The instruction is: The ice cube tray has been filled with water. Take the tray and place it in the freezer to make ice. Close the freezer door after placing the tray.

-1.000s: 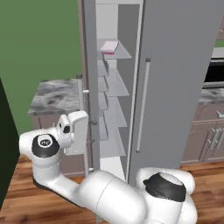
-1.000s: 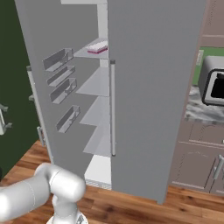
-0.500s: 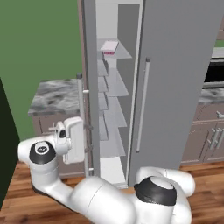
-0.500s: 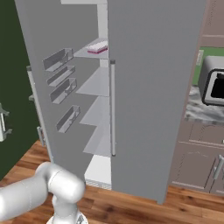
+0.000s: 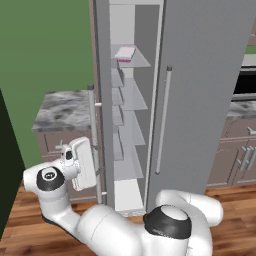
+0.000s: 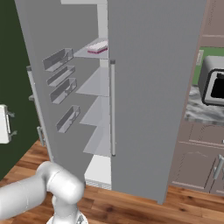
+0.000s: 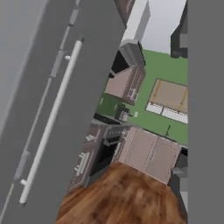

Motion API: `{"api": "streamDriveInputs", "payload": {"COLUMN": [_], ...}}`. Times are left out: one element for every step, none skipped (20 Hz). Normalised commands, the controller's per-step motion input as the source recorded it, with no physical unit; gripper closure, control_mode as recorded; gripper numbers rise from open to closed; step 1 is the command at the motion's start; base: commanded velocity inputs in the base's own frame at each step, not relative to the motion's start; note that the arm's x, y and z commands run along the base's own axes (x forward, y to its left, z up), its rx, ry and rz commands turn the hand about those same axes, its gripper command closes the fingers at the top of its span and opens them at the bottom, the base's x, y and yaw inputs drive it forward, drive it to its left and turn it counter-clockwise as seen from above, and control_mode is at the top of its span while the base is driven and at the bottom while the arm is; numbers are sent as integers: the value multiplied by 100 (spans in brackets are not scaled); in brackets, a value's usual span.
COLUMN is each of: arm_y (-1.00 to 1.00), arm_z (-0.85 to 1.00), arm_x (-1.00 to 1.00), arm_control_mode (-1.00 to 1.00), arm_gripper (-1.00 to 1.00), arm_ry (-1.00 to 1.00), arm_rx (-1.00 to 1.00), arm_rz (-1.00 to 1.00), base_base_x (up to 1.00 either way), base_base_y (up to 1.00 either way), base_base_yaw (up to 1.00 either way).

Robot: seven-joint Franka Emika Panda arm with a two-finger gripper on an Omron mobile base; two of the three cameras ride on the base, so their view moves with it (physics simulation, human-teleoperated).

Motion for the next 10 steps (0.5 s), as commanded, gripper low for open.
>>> {"api": "streamDriveInputs", "payload": {"arm_y": [7, 7, 7, 6, 4, 2, 1, 2, 4, 4], "arm_z": [-23, -23, -22, -21, -21, -19, -19, -18, -16, -14], "arm_x": [36, 35, 35, 35, 38, 41, 42, 43, 44, 44], "arm_control_mode": [-100, -100, -100, -100, -100, -100, -100, -100, -100, -100], "arm_gripper": [-100, -100, -100, -100, -100, -100, -100, -100, -100, -100], "arm_ry": [12, 12, 11, 11, 10, 10, 10, 10, 10, 11], "arm_rx": [-6, -5, -5, -5, -4, -3, -2, -2, -1, -1], "arm_rz": [13, 13, 14, 14, 14, 14, 14, 14, 13, 13], "base_base_x": [0, 0, 0, 0, 0, 0, 0, 0, 0, 0], "base_base_y": [0, 0, 0, 0, 0, 0, 0, 0, 0, 0], "base_base_yaw": [0, 0, 0, 0, 0, 0, 0, 0, 0, 0]}}
